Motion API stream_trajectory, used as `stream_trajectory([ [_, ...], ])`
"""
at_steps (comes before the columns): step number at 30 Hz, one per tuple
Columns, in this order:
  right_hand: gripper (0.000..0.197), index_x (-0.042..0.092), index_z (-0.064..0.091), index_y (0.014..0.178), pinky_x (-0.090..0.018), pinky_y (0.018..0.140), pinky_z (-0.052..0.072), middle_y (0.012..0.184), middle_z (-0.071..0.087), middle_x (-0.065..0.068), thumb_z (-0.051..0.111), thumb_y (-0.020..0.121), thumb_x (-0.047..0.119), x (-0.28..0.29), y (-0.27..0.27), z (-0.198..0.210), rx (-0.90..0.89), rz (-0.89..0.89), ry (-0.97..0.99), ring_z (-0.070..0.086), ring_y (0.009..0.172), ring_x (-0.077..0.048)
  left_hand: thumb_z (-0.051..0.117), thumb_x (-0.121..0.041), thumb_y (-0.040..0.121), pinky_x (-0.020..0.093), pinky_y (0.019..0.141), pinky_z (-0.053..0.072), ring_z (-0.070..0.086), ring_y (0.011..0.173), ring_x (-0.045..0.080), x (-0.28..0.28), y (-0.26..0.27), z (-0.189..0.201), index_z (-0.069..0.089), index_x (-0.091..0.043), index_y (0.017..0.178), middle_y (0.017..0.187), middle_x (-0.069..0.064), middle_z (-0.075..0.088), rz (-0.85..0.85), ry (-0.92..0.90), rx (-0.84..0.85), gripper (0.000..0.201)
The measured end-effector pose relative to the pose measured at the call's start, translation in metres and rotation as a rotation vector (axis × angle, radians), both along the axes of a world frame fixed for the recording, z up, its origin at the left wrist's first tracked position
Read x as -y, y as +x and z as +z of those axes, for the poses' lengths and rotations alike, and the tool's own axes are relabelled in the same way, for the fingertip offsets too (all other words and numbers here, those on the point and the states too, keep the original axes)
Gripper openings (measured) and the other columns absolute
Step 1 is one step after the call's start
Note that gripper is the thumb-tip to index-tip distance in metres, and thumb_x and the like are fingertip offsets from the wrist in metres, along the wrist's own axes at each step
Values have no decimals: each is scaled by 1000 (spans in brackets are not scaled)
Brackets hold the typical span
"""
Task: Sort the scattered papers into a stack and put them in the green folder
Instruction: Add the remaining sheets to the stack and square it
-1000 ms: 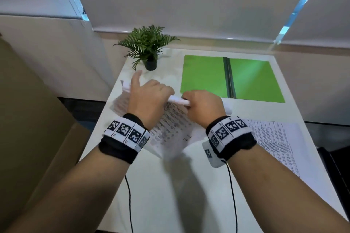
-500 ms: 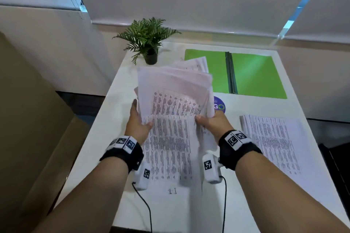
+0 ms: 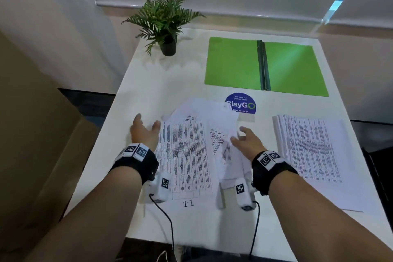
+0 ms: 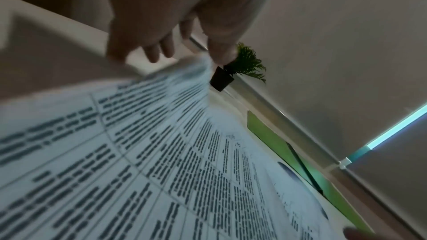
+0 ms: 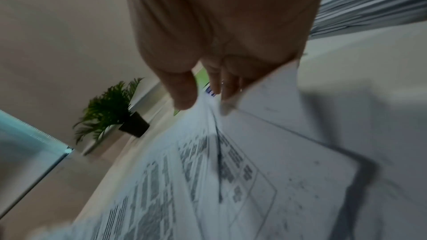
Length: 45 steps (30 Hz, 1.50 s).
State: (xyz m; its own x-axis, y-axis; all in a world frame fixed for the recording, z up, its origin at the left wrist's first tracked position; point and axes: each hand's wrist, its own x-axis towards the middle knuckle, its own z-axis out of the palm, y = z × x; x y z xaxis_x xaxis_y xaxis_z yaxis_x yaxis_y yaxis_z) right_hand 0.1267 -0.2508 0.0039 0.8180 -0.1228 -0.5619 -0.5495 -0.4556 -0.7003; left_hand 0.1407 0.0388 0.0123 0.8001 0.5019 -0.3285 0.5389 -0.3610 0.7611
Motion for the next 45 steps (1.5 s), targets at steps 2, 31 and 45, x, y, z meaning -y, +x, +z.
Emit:
stream_trajectory([
  [2,56,10,34,143,-31,100,37,134,54,-13,55,93,21,5,2,-2,5,-35,-97,51,123,-29,57,-37,91,44,105,38,41,132,40,-14,-5,-6,23,-11,149,150,19,29,-28,137,-241,72],
  [31,15,4,57,96,-33,70,44,104,54,-18,47,86,9,-21,-10,8,139,216,-653,57,91,-34,55,-24,93,33,65,38,60,83,37,-25,-62,-16,60,-1,85,78,17,57,-226,222,-84,25],
  [45,87,22,29,147,-26,54,51,161,6,-1,49,73,-20,-77,9,32,538,761,-558,61,71,-17,42,-28,100,46,82,48,60,92,40,-72,-51,51,55,-6,107,101,23,63,269,360,292,26],
])
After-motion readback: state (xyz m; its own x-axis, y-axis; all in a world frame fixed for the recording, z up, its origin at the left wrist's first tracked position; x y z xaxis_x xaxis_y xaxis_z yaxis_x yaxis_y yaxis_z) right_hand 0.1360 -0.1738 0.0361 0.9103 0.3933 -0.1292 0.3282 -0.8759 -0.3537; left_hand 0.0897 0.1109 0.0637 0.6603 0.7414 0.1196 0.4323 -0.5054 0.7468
